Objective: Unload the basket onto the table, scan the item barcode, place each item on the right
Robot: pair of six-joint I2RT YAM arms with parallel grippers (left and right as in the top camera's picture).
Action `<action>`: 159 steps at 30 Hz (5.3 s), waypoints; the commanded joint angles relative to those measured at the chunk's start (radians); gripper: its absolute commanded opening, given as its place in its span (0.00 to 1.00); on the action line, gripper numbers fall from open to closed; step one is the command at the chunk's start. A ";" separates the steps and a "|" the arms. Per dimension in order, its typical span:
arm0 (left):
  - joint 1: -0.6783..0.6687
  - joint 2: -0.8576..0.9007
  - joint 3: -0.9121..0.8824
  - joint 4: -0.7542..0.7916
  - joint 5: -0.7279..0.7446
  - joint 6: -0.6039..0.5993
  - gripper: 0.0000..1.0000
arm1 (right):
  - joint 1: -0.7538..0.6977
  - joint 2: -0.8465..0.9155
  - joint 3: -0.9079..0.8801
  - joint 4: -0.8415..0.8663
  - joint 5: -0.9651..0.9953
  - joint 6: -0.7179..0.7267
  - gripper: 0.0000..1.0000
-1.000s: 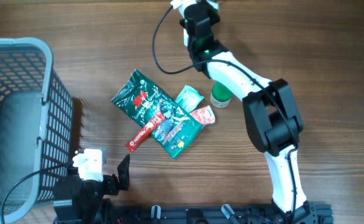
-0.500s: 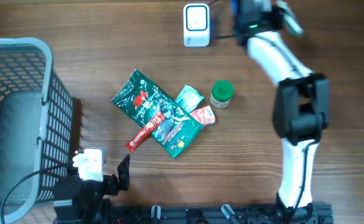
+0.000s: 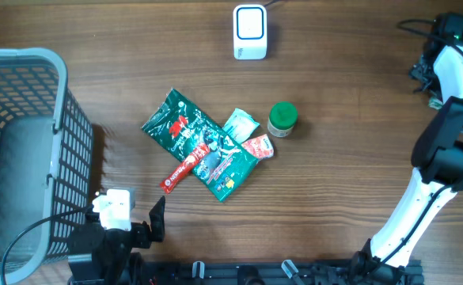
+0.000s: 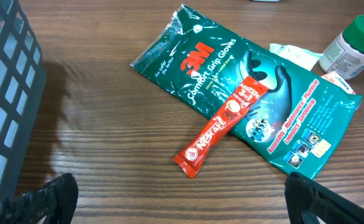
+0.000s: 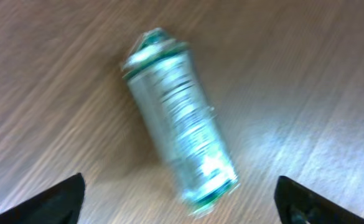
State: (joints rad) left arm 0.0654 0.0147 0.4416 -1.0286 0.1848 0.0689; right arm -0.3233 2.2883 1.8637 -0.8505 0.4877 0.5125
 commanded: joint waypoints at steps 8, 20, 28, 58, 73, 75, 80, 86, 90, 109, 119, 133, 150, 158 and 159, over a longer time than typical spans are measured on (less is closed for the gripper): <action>0.004 -0.006 0.000 0.004 0.008 -0.006 1.00 | 0.370 -0.447 -0.004 -0.161 -0.358 0.194 1.00; 0.004 -0.006 0.000 0.004 0.008 -0.006 1.00 | 0.607 -0.429 -0.336 -0.095 -0.643 -0.331 1.00; 0.004 -0.006 0.000 0.004 0.008 -0.006 1.00 | 0.677 -0.345 -0.336 -0.021 -0.614 -0.395 1.00; 0.004 -0.006 0.000 0.004 0.008 -0.006 1.00 | 0.720 -0.127 -0.308 -0.163 -0.542 -0.171 0.64; 0.004 -0.006 0.000 0.004 0.008 -0.006 1.00 | 0.715 -0.127 -0.028 -0.668 -1.084 -0.169 0.59; 0.004 -0.006 0.000 0.004 0.008 -0.006 1.00 | 0.722 -0.127 -0.028 -0.710 -1.119 -0.170 0.59; 0.004 -0.006 0.000 0.004 0.008 -0.006 1.00 | 0.771 -0.127 -0.028 -0.761 -1.143 -0.170 0.59; 0.004 -0.006 0.000 0.004 0.008 -0.006 1.00 | 0.804 -0.127 -0.028 -0.761 -1.163 -0.173 0.59; 0.004 -0.006 0.000 0.004 0.008 -0.006 1.00 | 0.804 -0.148 -0.034 -0.761 -1.163 -0.225 0.58; 0.004 -0.006 0.000 0.004 0.008 -0.006 1.00 | 0.803 -0.365 -0.060 0.183 -0.201 -0.016 0.52; 0.004 -0.006 0.000 0.004 0.008 -0.006 1.00 | 0.783 0.015 -0.060 1.063 -0.066 -0.199 0.57; 0.004 -0.006 0.000 0.004 0.008 -0.006 1.00 | 0.697 -0.071 -0.056 0.954 0.056 -0.357 0.59; 0.004 -0.006 0.000 0.004 0.008 -0.006 1.00 | -0.067 -0.066 -0.174 0.212 -0.326 0.090 0.65; 0.004 -0.006 0.000 0.004 0.008 -0.006 1.00 | -0.069 -0.387 -0.172 0.212 -0.363 0.041 1.00; 0.004 -0.006 0.000 0.004 0.008 -0.006 1.00 | -0.056 -0.468 -0.172 0.175 -0.463 0.041 1.00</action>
State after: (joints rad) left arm 0.0654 0.0139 0.4419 -1.0286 0.1848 0.0689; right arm -0.4053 2.0205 1.6878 -0.6357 0.1555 0.5701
